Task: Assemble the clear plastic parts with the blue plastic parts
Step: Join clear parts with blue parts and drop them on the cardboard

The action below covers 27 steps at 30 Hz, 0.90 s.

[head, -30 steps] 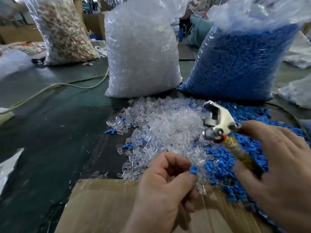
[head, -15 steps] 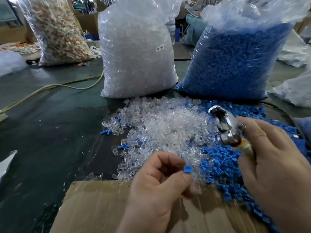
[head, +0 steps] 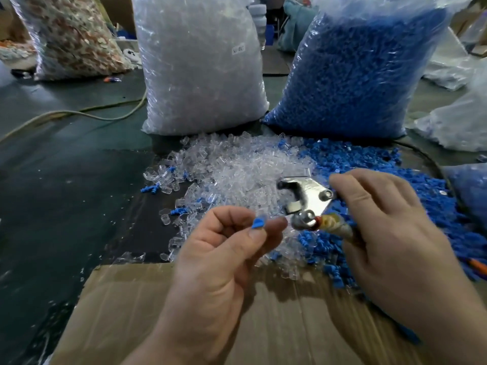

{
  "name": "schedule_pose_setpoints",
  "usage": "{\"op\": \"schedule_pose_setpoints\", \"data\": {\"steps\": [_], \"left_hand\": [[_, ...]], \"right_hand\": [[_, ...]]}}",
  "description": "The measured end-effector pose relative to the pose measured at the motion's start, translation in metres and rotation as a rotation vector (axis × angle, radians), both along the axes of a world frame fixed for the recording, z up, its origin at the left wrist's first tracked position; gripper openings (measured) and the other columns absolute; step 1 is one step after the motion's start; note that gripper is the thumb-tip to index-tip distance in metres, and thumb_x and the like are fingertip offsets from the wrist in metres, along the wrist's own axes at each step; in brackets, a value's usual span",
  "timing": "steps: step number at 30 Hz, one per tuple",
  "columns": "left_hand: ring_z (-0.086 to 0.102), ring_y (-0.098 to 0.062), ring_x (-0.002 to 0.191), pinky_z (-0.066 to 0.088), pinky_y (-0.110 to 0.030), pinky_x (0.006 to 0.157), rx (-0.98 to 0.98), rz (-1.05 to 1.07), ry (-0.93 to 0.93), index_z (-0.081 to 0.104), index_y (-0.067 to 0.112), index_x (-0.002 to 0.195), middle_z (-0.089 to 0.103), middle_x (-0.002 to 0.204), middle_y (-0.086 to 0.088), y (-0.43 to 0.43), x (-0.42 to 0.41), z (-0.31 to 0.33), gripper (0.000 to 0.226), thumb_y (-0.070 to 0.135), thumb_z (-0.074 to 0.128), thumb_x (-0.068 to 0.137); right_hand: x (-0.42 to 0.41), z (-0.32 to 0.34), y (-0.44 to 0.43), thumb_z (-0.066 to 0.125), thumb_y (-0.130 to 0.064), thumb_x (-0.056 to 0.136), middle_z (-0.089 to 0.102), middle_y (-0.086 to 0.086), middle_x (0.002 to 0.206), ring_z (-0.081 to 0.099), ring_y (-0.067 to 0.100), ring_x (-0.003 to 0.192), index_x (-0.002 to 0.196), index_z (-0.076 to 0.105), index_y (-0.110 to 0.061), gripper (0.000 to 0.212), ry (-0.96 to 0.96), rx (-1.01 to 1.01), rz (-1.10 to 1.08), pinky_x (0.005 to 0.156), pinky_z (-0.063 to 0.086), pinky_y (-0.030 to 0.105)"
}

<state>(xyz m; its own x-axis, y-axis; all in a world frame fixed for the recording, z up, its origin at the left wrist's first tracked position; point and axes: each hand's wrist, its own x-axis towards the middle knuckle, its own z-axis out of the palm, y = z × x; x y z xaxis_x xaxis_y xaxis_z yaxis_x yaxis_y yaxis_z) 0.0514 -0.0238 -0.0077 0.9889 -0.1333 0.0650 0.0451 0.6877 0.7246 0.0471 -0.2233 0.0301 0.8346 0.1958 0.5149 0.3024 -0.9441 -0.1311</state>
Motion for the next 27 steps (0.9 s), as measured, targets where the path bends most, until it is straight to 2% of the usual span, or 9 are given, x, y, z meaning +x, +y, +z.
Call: {"op": "schedule_pose_setpoints", "data": {"steps": [2,6,12,16,18,20,22,25,27], "left_hand": [[0.073,-0.035,0.095,0.058,-0.041,0.085,-0.015,0.019,0.019,0.074,0.013,0.085,0.072,0.089,-0.019,0.0,0.002,0.0,0.021,0.004,0.075,0.066],[0.074,-0.034,0.092,0.057,-0.046,0.088,-0.011,0.02,0.016,0.073,0.012,0.085,0.073,0.087,-0.017,0.0,0.004,0.0,0.035,0.012,0.093,0.056],[0.074,-0.027,0.079,0.06,-0.038,0.073,-0.004,-0.024,0.076,0.074,0.014,0.082,0.073,0.086,-0.017,0.001,0.007,0.001,0.045,0.017,0.098,0.044],[0.075,-0.027,0.088,0.06,-0.033,0.072,-0.054,0.006,0.063,0.074,0.016,0.08,0.073,0.081,-0.011,0.005,0.011,-0.001,0.041,0.015,0.097,0.046],[0.075,-0.028,0.09,0.06,-0.032,0.075,-0.039,0.034,0.059,0.075,0.016,0.079,0.072,0.082,-0.012,0.006,0.012,-0.004,0.032,0.008,0.092,0.053],[0.074,-0.028,0.095,0.059,-0.03,0.077,0.033,0.077,0.069,0.075,0.018,0.078,0.072,0.086,-0.015,0.004,0.011,-0.007,0.023,0.008,0.083,0.058],[0.073,-0.026,0.101,0.057,-0.023,0.078,0.22,0.164,0.019,0.075,0.025,0.078,0.075,0.091,-0.012,0.003,0.009,-0.008,0.023,0.017,0.084,0.059],[0.073,-0.01,0.086,0.053,-0.011,0.069,0.59,0.306,-0.08,0.073,0.034,0.085,0.076,0.089,-0.002,0.004,0.006,-0.006,0.025,0.04,0.082,0.062],[0.073,-0.012,0.08,0.054,-0.013,0.066,0.626,0.308,-0.095,0.073,0.035,0.087,0.075,0.087,-0.003,0.004,0.004,-0.006,0.026,0.042,0.085,0.065]], "right_hand": [[-0.002,0.0,0.002,0.056,-0.014,0.074,0.053,0.008,0.126,0.043,0.028,0.116,0.134,0.051,-0.008,0.06,0.038,0.001,0.025,0.084,0.042,0.038],[-0.003,0.0,0.0,0.042,-0.022,0.078,0.05,0.003,0.128,0.044,0.027,0.119,0.135,0.048,-0.013,0.058,0.104,0.022,0.048,0.089,0.047,0.043],[-0.002,-0.003,0.007,0.028,-0.028,0.081,0.052,0.002,0.126,0.045,0.025,0.116,0.133,0.049,-0.015,0.058,0.146,-0.016,0.086,0.09,0.049,0.041],[-0.001,-0.003,0.005,0.028,-0.027,0.08,0.05,-0.001,0.127,0.043,0.023,0.118,0.134,0.047,-0.019,0.058,0.176,-0.016,0.077,0.092,0.048,0.04],[-0.001,-0.004,0.003,0.037,-0.024,0.081,0.05,0.0,0.129,0.042,0.023,0.12,0.135,0.045,-0.019,0.055,0.197,-0.03,0.054,0.093,0.049,0.043],[-0.001,-0.005,0.0,0.056,-0.015,0.078,0.051,0.001,0.129,0.043,0.025,0.12,0.136,0.047,-0.017,0.058,0.203,-0.037,0.028,0.092,0.049,0.045],[-0.002,-0.004,-0.004,0.065,-0.011,0.073,0.053,0.002,0.127,0.045,0.025,0.118,0.135,0.05,-0.014,0.064,0.181,-0.021,-0.011,0.09,0.049,0.042],[-0.004,0.0,-0.004,0.056,-0.013,0.079,0.054,-0.001,0.123,0.045,0.02,0.114,0.135,0.052,-0.014,0.056,0.108,0.068,-0.061,0.086,0.041,0.031],[-0.007,0.003,0.0,0.051,-0.02,0.078,0.054,-0.005,0.121,0.044,0.016,0.111,0.133,0.05,-0.018,0.055,0.101,0.092,-0.036,0.087,0.037,0.028]]}}
